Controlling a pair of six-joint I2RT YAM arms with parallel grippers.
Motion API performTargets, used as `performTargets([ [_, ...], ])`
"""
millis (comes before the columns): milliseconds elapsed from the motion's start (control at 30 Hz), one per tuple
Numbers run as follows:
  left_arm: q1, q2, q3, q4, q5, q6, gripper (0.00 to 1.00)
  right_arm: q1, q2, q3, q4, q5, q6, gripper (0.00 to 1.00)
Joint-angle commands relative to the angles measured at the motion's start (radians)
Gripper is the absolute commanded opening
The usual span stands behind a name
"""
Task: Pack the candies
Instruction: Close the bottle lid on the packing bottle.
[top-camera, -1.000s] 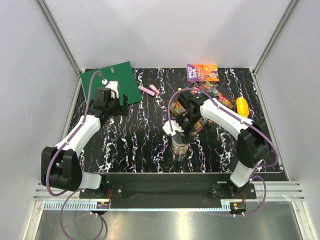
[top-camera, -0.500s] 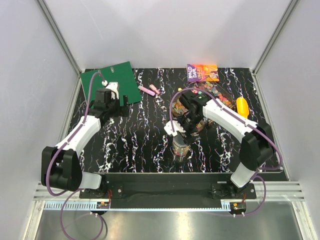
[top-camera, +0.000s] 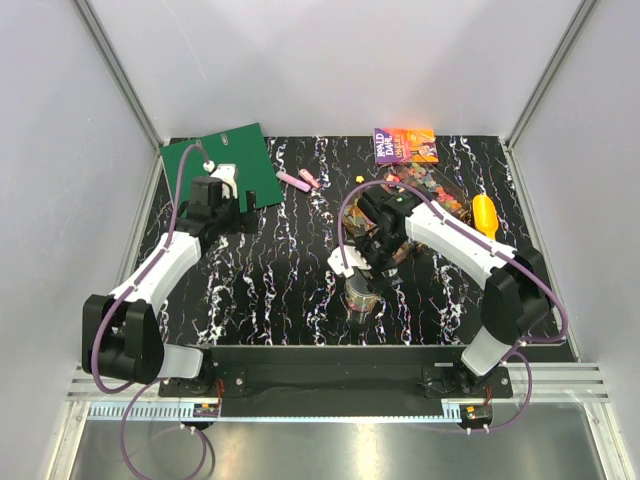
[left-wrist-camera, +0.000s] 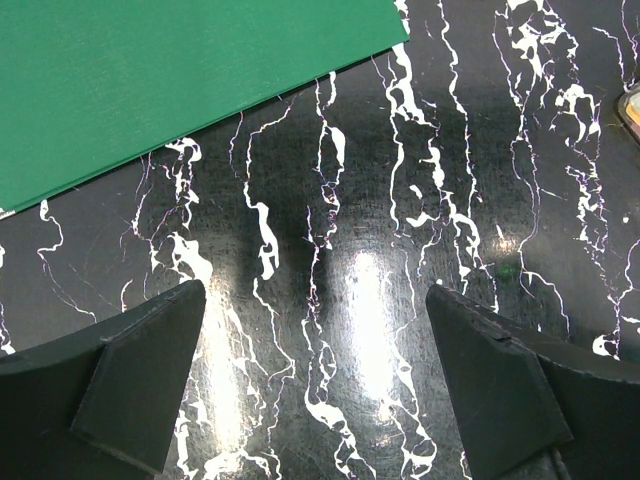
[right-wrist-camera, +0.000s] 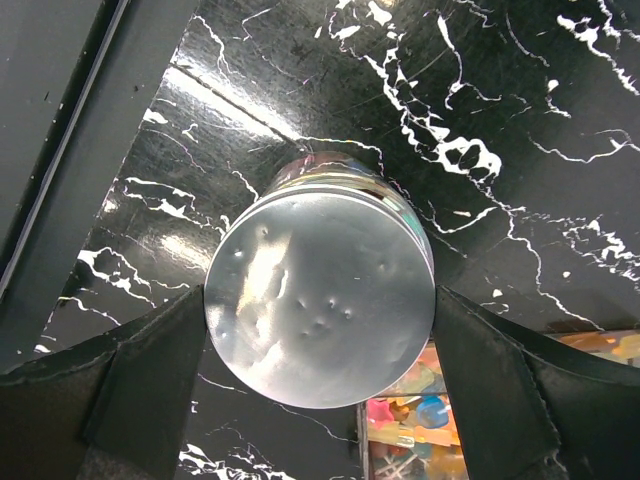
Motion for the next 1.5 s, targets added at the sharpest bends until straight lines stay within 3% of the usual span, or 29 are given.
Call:
performTargets([
  [0,0.007,-0.037,-0.014,0.042,0.021,-0.007,0.99,0.010,-0.004,-0.013,0.019,0.008,0.031,0.94],
  [1467,0.007,-0.023,-0.016,0.039,0.033,-0.015,0.99,0.019,0.050,-0.013,0.065,0.042,0.099,0.95],
])
